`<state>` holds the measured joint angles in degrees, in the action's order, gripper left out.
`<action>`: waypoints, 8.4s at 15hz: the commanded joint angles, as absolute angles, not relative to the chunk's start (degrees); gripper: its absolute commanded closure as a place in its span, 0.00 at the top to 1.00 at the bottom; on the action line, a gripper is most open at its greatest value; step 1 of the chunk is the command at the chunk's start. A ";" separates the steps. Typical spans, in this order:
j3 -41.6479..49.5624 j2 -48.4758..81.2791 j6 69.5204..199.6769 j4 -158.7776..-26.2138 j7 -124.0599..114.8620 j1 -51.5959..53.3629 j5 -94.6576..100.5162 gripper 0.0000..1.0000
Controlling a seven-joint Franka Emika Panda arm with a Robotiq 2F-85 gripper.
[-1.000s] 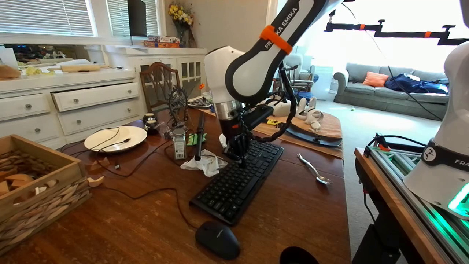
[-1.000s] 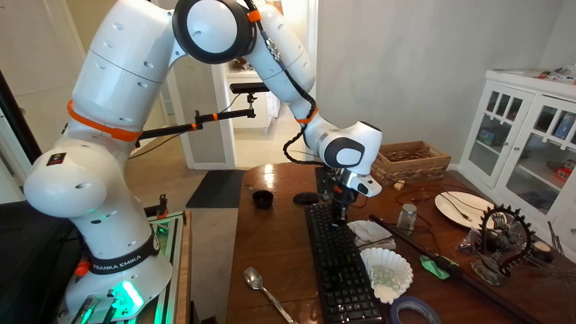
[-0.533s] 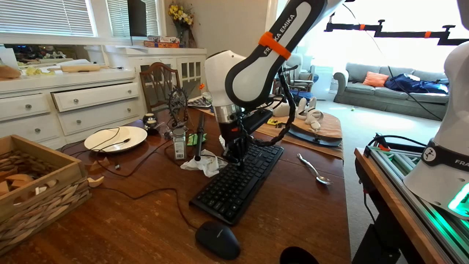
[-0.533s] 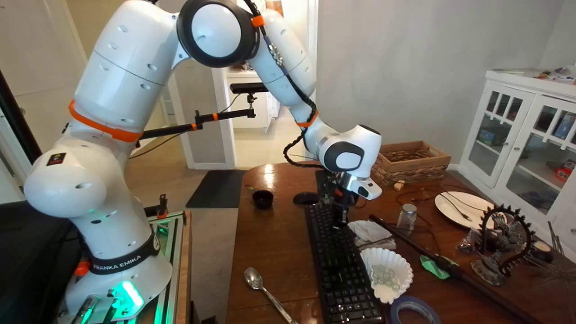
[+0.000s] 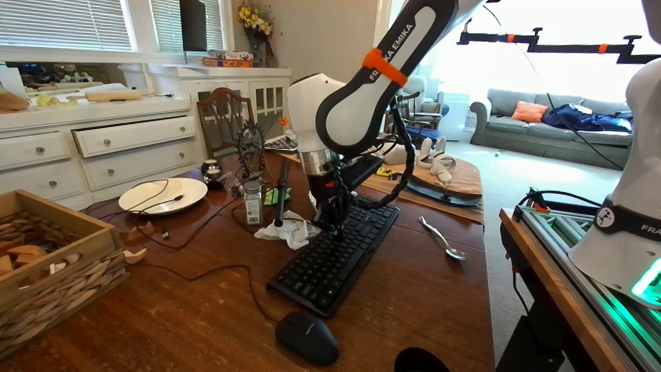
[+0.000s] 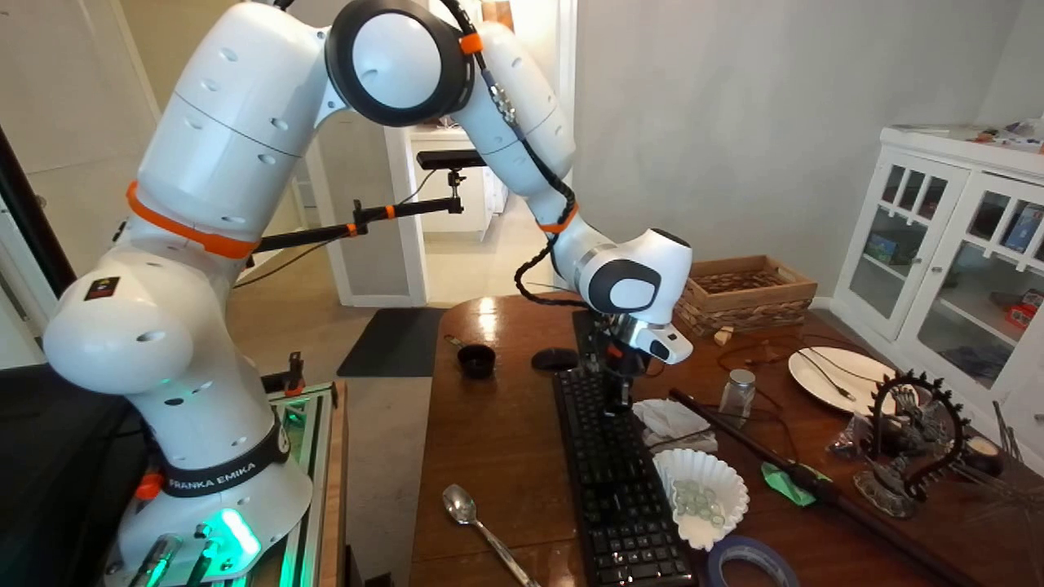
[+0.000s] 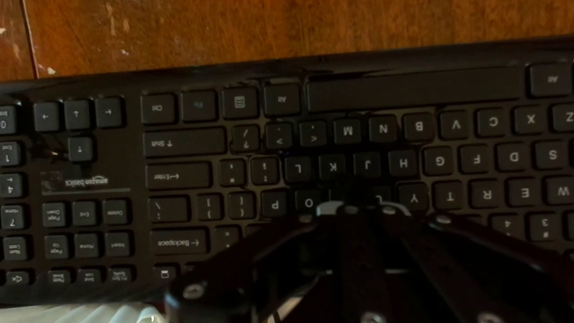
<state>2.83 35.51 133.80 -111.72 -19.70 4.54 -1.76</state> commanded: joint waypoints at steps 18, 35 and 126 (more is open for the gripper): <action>2.50 37.15 132.77 -109.43 -19.16 4.85 -2.55 0.00; 2.99 36.57 131.22 -109.92 -22.64 4.98 -3.01 0.00; -0.73 34.85 129.44 -110.51 -19.61 9.63 -2.40 0.00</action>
